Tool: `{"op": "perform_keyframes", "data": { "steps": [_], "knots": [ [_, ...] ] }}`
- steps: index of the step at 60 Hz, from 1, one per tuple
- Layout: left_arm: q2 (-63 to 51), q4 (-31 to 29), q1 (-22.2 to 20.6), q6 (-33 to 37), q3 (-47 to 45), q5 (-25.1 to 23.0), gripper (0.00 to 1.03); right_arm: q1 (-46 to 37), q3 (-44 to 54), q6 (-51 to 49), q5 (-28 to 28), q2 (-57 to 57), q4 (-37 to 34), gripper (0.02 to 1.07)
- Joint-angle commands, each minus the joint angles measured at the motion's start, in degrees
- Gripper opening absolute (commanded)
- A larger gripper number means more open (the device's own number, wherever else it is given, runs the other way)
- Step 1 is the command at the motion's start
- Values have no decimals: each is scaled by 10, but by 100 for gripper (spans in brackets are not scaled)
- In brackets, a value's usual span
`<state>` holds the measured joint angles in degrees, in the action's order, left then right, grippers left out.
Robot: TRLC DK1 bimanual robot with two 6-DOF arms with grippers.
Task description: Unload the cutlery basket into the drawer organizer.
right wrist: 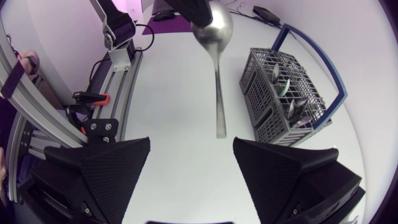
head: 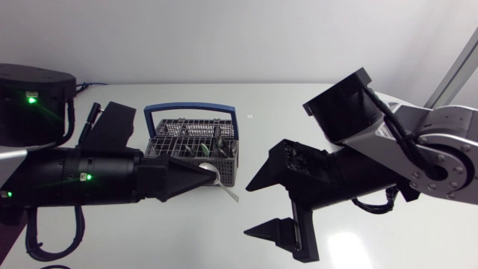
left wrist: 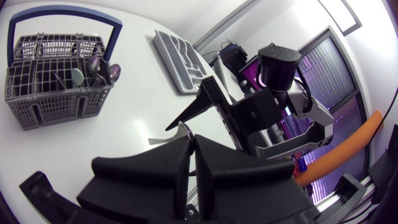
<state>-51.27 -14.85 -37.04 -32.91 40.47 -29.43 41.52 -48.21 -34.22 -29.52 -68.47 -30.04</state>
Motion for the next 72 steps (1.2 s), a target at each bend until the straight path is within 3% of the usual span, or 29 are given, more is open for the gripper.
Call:
{"op": "perform_keyframes", "data": {
  "steps": [1,11,16,25,47,60,72],
  "knots": [
    [-5,12,-14,10,-15,-11,4,-2,-15,17,-18,0,-8,91],
    [-25,23,-34,7,-14,-15,4,-6,-17,16,-51,-2,-10,86],
    [-37,25,-37,5,-11,-24,4,-9,-17,14,-62,1,-10,78],
    [-54,28,-50,-6,0,-33,4,-15,-19,11,-72,-1,-9,77],
    [-72,34,-52,-22,22,-45,4,-40,-14,-5,-110,-20,4,45],
    [-78,34,-49,-32,29,-58,4,-40,-15,-6,-114,-33,17,43],
    [-78,34,-43,-33,28,-63,4,-40,-18,-4,-114,-38,23,22]
  ]
}}
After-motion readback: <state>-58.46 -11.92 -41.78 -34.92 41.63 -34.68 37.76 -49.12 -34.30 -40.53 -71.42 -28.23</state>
